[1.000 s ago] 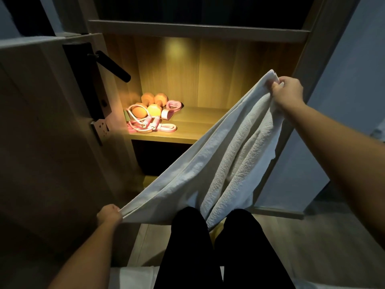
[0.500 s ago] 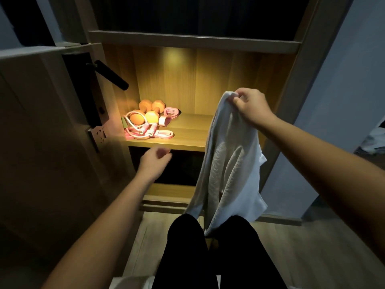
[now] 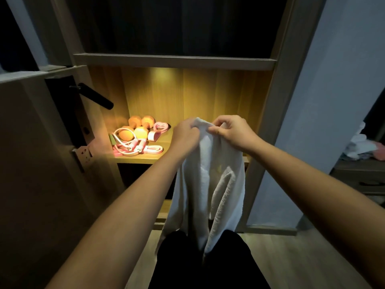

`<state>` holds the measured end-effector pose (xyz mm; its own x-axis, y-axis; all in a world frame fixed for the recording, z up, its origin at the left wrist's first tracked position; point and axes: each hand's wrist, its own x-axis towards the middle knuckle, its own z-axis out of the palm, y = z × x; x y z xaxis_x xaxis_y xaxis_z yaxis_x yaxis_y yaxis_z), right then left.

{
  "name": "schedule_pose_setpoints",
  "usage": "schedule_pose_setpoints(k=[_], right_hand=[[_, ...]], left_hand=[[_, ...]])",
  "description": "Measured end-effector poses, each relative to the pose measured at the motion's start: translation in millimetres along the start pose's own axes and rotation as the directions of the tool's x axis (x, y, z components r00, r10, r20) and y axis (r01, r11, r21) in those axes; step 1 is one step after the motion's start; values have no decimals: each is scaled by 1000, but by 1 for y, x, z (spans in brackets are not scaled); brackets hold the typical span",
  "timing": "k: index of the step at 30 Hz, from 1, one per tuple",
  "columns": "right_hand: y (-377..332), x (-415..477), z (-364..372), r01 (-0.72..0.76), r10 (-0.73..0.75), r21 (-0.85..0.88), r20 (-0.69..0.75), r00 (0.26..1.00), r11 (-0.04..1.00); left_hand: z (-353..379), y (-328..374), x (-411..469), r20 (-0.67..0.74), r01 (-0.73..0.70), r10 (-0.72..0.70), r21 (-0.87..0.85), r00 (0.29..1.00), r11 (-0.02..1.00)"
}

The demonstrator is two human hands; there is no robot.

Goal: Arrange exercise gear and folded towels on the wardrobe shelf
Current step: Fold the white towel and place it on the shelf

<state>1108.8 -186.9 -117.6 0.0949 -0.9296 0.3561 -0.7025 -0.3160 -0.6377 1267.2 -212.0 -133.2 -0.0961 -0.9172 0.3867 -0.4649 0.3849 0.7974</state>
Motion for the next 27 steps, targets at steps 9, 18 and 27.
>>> schedule_pose_setpoints(k=[9, 18, 27], right_hand=[[12, -2, -12, 109, -71, 199, -190, 979, 974], [7, -2, -7, 193, -116, 337, -236, 965, 922], [31, -5, -8, -70, 77, 324, -11, 997, 943]], left_hand=[[-3, -10, 2, 433, -40, 13, 54, 901, 998], [21, -3, -4, 519, -58, 131, -154, 845, 986], [16, -5, -9, 314, -28, 113, -263, 943, 964]])
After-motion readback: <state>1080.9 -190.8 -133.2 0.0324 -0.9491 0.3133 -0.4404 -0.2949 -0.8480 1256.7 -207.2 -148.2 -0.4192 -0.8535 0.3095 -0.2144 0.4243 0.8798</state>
